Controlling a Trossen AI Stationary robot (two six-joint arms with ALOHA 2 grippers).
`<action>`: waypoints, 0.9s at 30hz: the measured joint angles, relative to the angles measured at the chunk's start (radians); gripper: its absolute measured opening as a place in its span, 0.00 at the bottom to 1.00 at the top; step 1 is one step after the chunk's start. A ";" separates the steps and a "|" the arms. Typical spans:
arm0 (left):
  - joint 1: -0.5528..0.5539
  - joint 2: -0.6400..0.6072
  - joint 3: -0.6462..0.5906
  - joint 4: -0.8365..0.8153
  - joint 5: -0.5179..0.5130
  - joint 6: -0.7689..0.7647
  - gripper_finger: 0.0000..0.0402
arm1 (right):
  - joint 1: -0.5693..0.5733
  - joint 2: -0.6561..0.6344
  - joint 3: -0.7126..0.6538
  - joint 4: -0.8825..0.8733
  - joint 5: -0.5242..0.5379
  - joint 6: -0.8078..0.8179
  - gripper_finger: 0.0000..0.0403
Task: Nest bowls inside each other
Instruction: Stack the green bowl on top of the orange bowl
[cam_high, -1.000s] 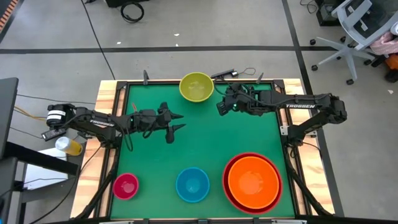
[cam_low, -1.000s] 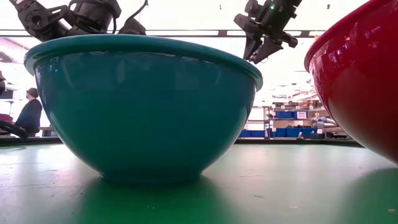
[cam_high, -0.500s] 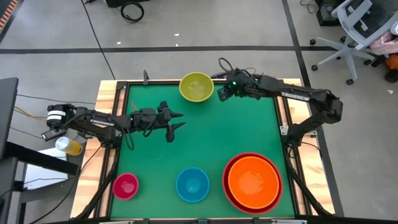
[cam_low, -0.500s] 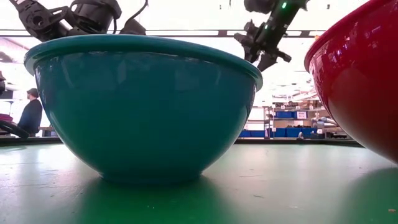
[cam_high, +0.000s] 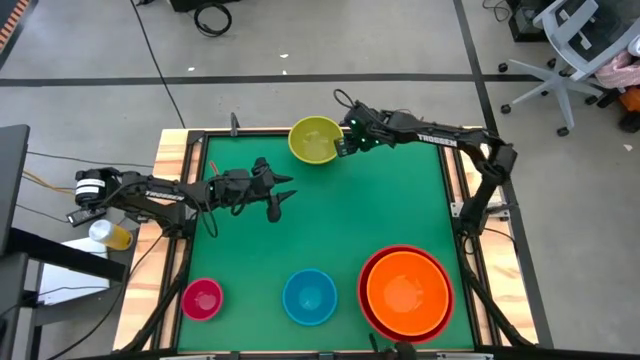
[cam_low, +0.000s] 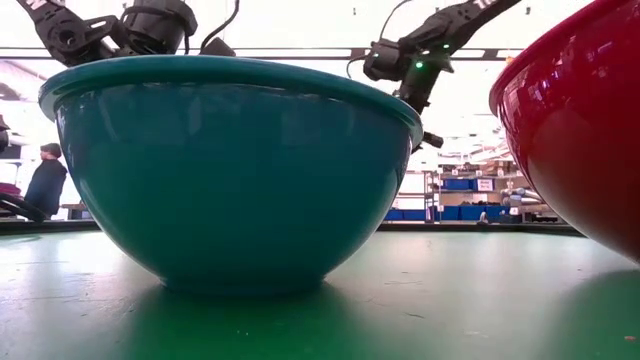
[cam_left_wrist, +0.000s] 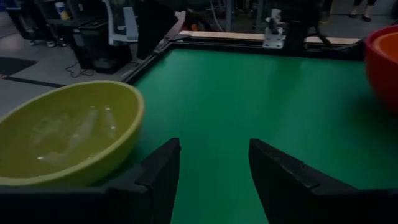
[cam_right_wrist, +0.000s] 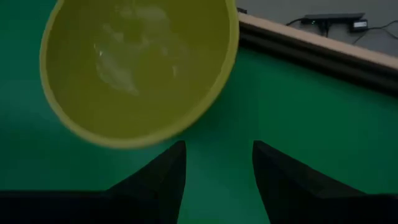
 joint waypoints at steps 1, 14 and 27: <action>0.008 0.000 0.000 0.000 0.000 0.000 0.48 | -0.001 0.021 0.028 -0.016 0.003 -0.006 0.47; 0.048 0.000 0.000 -0.002 -0.001 -0.001 0.48 | -0.018 0.249 0.219 -0.084 0.026 0.057 0.47; 0.048 0.000 0.000 0.026 -0.001 0.026 0.48 | -0.044 0.266 0.223 -0.057 0.056 0.103 0.42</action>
